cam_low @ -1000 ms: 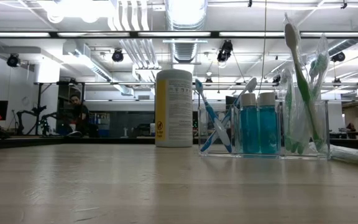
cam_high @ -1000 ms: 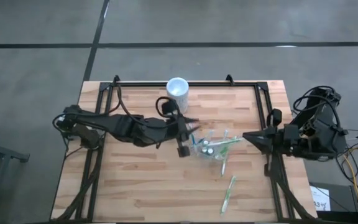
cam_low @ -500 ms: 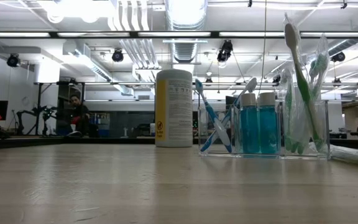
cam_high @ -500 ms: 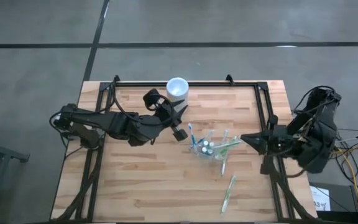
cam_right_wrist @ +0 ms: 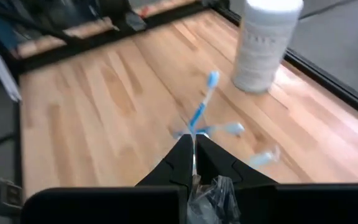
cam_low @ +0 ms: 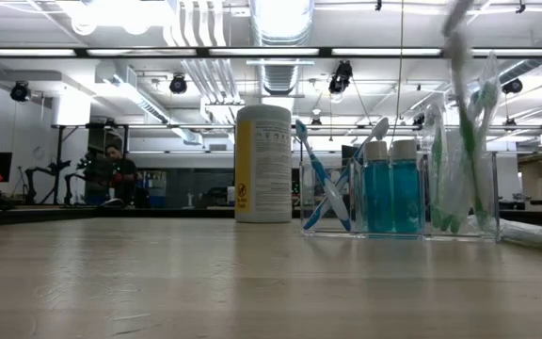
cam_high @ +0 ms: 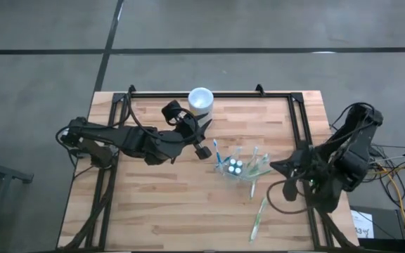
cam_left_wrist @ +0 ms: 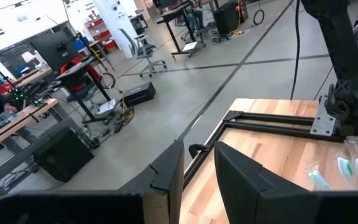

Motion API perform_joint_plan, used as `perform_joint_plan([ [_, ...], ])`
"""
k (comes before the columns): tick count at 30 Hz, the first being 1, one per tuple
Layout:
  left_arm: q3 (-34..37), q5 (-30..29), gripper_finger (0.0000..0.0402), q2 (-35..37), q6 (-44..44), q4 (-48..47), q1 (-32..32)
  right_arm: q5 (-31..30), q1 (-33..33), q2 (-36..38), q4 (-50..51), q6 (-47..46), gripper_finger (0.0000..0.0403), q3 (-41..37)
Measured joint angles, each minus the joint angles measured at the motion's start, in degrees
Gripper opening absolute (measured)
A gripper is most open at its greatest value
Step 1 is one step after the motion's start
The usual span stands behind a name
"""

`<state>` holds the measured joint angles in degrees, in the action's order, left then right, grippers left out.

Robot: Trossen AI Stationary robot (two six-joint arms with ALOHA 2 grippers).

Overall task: Pick & Place toothbrushing station
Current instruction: Put the green toothbrush into the right section of the transparent organizer

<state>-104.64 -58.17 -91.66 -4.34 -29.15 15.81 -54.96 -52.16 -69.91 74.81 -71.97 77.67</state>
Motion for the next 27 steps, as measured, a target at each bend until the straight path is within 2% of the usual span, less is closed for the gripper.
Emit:
perform_joint_plan([
  [8, 0.0, 0.0, 0.0094, 0.0, 0.0, -0.2, 0.0, 0.7, 1.8, -3.7, 9.1, -7.0, 0.0012, 0.0],
  [16, 0.0, 0.0, 0.0094, 0.0, 0.3, -0.2, 0.0, 9.5, 7.1, -6.6, 9.0, -5.5, 0.0012, -0.1],
  [27, 0.0, 0.0, 0.0094, 0.0, 0.3, -0.1, 0.0, 10.7, 11.6, -13.3, 4.4, -4.3, 0.0012, -0.2],
])
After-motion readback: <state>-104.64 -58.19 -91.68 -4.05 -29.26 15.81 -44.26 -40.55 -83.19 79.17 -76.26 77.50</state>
